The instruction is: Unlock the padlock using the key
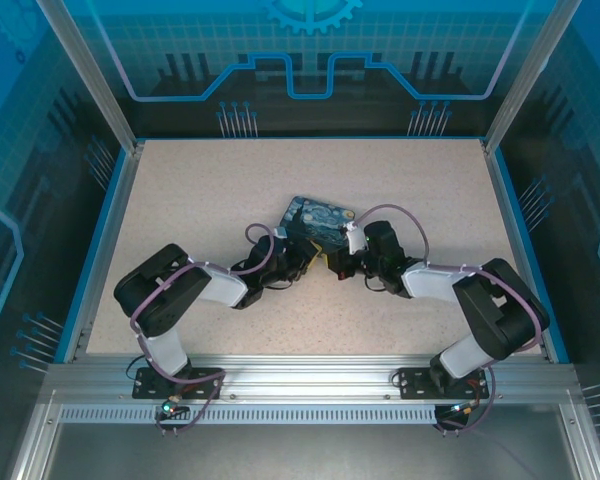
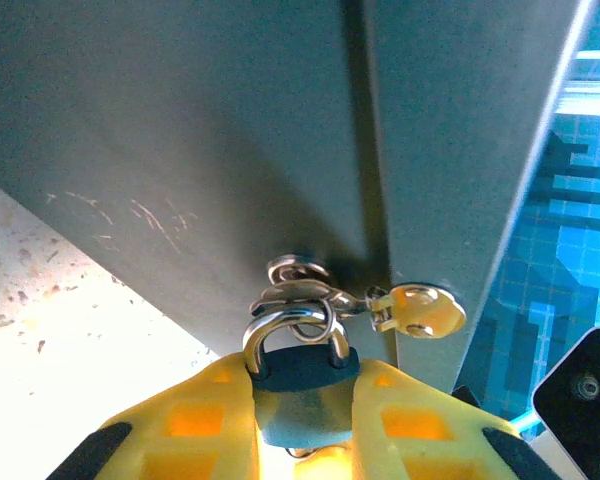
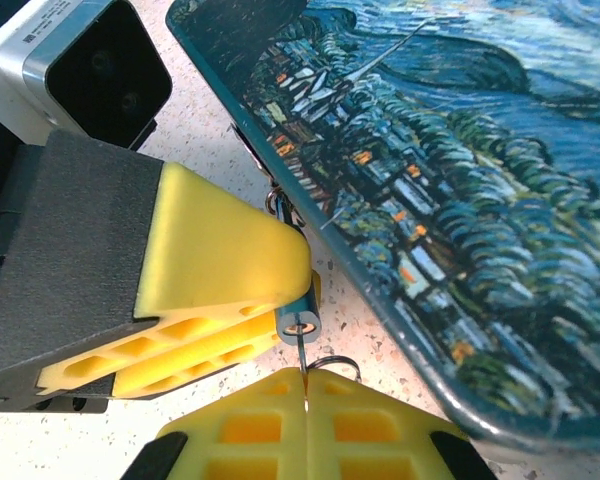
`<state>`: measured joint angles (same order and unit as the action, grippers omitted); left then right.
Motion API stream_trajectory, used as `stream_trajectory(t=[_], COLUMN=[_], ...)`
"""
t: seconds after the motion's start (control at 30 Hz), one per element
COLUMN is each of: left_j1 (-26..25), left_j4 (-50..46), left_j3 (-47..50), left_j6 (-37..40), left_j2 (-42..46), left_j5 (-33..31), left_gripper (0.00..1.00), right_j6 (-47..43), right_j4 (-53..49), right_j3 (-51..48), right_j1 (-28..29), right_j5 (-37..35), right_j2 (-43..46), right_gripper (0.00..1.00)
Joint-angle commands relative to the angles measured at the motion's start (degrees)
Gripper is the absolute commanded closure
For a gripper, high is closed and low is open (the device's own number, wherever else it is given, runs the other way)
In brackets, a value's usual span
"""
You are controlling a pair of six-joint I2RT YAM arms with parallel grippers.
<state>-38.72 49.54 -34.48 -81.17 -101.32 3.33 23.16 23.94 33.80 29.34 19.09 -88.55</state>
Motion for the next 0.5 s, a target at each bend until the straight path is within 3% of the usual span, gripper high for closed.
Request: stream_trajectory(t=[0.0, 0.33, 0.47], left_j1=[-0.83, -0.91, -1.01], left_j4=[2.3, 6.47, 6.59], left_j3=[-1.67, 0.33, 1.14], left_j6=[-0.71, -2.28, -1.11], left_j2=[-0.54, -5.33, -5.45], left_j5=[2.08, 1.63, 0.92], left_gripper=[0.96, 0.94, 0.75], right_j6=[1.78, 5.89, 5.35], right_j4=[3.35, -0.38, -5.87], right_j3=[2.49, -0.36, 2.01], right_j1=[1.3, 4.93, 5.13], right_j5=[2.11, -3.06, -3.23], right_j2=[-1.62, -1.21, -1.52], right_gripper=[1.0, 1.0, 1.0])
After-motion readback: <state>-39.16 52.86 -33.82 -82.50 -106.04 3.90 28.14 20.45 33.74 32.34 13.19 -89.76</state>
